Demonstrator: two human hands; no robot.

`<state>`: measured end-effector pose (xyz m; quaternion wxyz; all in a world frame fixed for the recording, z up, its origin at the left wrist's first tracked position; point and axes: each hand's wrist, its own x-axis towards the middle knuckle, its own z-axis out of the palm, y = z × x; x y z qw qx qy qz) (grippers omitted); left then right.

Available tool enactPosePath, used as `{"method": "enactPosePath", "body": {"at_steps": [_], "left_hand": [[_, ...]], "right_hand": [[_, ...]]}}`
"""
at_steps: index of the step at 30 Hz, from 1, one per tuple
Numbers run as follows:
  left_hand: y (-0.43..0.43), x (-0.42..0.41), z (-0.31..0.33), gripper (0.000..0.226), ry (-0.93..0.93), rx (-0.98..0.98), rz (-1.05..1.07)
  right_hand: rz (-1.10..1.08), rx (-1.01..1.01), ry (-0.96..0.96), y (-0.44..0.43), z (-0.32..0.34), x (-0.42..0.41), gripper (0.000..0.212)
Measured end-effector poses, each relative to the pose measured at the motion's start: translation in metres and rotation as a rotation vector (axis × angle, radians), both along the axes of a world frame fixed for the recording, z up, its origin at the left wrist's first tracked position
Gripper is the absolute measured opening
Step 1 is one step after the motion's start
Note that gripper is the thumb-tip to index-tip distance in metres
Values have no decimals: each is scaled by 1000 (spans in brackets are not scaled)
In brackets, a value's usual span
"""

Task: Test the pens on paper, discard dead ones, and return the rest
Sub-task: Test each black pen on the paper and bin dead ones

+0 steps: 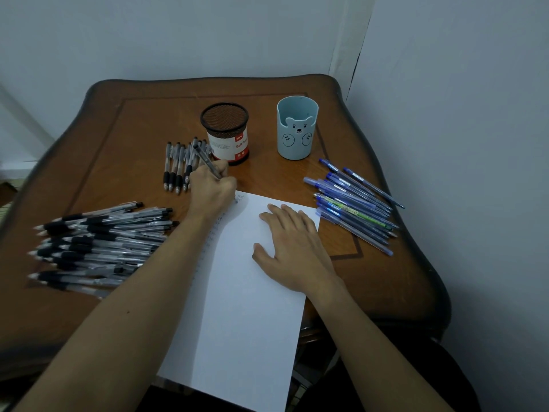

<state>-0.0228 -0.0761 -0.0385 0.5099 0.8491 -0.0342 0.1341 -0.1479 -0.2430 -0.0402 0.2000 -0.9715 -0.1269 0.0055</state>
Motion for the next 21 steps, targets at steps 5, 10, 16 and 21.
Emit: {"method": "enactPosePath", "body": {"at_steps": [5, 10, 16, 21], "left_hand": [[0, 1, -1, 26, -10, -9, -17], [1, 3, -3, 20, -17, 8, -10], [1, 4, -6, 20, -28, 0, -48], [1, 4, -6, 24, -9, -1, -46]], "right_hand": [[1, -2, 3, 0, 1, 0, 65], [5, -6, -2, 0, 1, -1, 62], [3, -3, -5, 0, 2, -1, 65], [2, 0, -7, 0, 1, -1, 64]]}}
